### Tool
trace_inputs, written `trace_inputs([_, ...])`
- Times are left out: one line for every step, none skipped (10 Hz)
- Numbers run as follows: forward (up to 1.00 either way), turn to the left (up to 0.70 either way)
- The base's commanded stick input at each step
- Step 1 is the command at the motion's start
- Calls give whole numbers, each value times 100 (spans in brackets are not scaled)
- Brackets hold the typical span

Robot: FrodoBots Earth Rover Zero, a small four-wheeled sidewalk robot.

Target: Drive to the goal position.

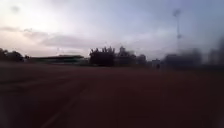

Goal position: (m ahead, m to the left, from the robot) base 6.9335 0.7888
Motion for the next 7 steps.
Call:
trace_inputs([70,-17])
trace_inputs([70,-30])
trace_inputs([70,-20])
trace_inputs([70,0])
trace_inputs([70,0])
trace_inputs([70,0])
trace_inputs([70,0])
